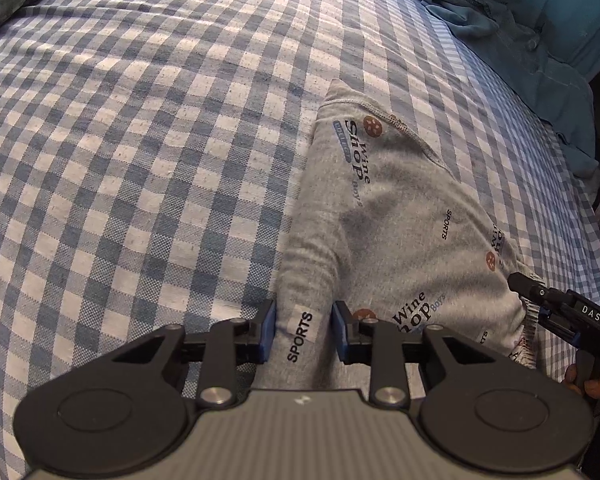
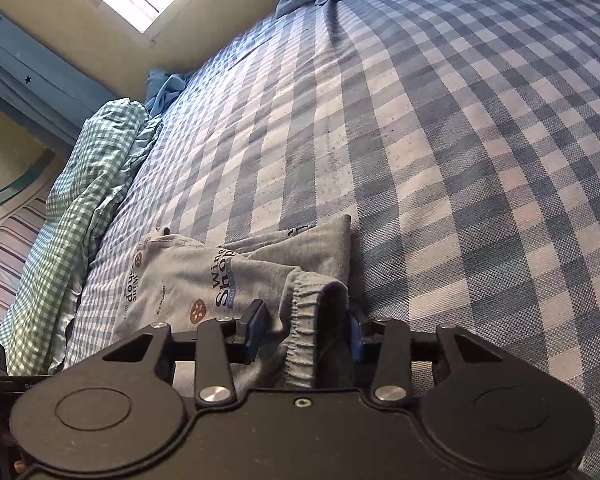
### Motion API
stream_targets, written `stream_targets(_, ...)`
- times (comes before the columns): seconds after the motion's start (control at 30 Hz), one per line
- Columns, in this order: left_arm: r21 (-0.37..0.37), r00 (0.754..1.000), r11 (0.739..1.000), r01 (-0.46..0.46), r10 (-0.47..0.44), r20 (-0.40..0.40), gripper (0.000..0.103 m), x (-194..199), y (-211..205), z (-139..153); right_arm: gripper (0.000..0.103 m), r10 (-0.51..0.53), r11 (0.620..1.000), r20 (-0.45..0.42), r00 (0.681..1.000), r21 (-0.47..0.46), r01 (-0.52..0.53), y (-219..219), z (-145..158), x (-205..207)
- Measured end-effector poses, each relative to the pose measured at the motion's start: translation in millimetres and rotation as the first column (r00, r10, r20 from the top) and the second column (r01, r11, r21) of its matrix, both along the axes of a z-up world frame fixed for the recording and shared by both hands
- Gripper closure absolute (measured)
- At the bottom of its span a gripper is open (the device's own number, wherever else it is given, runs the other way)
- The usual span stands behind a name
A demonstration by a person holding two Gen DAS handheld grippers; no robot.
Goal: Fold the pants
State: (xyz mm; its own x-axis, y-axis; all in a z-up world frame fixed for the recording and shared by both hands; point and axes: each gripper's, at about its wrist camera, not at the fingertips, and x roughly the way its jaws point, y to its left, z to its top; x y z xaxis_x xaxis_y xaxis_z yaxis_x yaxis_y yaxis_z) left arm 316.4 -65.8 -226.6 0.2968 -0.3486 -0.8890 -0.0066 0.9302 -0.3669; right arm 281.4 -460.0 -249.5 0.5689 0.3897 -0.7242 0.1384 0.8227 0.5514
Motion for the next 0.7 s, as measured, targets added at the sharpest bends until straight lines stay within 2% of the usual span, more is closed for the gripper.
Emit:
stream_targets(0.23,0.031,1.000,0.999,0.022,-0.023,0.014,0.078,1.3,-7.1,3.5,0.072,0.014,0.996,0.010,1.000,-0.087,-0.013,14.6,5.0,0.6)
stream_targets(0.3,0.013,1.000,1.000,0.016,-0.016,0.017,0.079,0.8,-4.2,3.4,0.078,0.012,0.996,0.010,1.000,-0.086,-0.011,12.2,6.1,1.1)
stream_targets(0.43,-0.028,1.000,1.000,0.000,0.000,0.018,0.082,-1.7,8.9,5.6,0.084,0.019,0.995,0.004,1.000,-0.096,-0.019,8.9,8.1,1.9)
stream_targets(0.47,-0.028,1.000,1.000,0.007,-0.007,0.022,0.082,-1.9,9.1,7.1,0.082,0.030,0.992,0.000,1.000,-0.122,-0.030,10.4,10.1,3.0)
stream_targets(0.53,0.000,0.999,1.000,0.015,-0.015,0.034,0.073,-2.3,8.7,9.9,0.062,0.057,0.960,-0.001,0.998,-0.275,-0.055,22.0,21.1,7.4)
stream_targets(0.57,0.015,0.999,1.000,0.012,-0.013,0.033,0.070,-2.2,9.1,9.4,0.041,0.055,0.930,0.019,0.998,-0.366,-0.045,29.2,28.4,9.4)
stream_targets(0.6,0.017,1.000,1.000,0.008,-0.008,0.026,0.064,-2.0,10.2,7.2,0.037,0.075,0.898,0.058,0.995,-0.438,-0.042,38.3,35.8,12.0)
stream_targets(0.63,0.009,1.000,1.000,-0.004,0.003,0.016,0.063,-2.4,12.0,3.8,0.038,0.137,0.886,0.094,0.986,-0.457,-0.080,47.7,40.7,18.0)
stream_targets(0.7,-0.013,1.000,0.999,-0.029,0.029,0.012,0.060,-4.8,16.4,-1.1,0.040,0.277,0.876,0.115,0.954,-0.439,-0.201,71.1,43.5,42.0)
